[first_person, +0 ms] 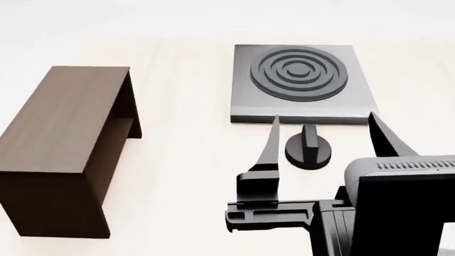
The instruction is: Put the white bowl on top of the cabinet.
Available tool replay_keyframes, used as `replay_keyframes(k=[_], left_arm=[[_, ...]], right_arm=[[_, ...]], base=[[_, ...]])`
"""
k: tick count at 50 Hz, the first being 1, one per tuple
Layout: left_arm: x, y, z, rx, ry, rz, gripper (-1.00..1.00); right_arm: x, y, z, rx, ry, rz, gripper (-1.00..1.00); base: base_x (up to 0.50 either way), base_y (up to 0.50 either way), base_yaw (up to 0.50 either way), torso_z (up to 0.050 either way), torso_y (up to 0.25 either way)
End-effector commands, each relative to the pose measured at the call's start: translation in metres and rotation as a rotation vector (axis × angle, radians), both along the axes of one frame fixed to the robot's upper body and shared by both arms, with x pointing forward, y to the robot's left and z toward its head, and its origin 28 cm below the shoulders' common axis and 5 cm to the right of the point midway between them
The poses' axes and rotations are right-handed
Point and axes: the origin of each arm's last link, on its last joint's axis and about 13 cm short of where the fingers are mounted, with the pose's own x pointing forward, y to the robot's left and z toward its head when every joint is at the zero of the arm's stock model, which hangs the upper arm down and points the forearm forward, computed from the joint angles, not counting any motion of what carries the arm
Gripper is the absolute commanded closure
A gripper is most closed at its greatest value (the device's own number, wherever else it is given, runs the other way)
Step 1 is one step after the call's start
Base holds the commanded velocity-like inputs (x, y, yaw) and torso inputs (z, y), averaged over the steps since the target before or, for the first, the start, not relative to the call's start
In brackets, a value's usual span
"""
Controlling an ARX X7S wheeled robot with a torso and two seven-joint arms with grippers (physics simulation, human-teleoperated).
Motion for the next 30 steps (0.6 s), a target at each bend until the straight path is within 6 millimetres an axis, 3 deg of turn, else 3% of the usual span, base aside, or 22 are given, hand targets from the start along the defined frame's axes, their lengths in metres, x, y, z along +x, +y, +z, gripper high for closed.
replay_keyframes(k=[1, 9, 30], left_arm=[[0.0005, -0.0007, -0.0013, -0.008, -0.006, -0.006, -1.0], [0.0005, -0.0005, -0.0016, -0.01, -0.008, -0.007, -1.0], [0.0005, -0.0002, -0.002, -0.011, -0.008, -0.008, -1.0]], right_arm=[[-0.0043, 0.0024, 0.0019, 0.004, 0.003, 0.047, -1.0], [-0.0033, 0.0016, 0.0016, 0.021, 0.01, 0.035, -1.0], [-0.0043, 0.0015, 0.0011, 0.018, 0.009, 0.034, -1.0]], base=[[0.0, 0.0, 0.0, 0.0, 0.0], [0.12, 0.02, 0.0, 0.0, 0.0], [0.48, 0.1, 0.0, 0.0, 0.0]])
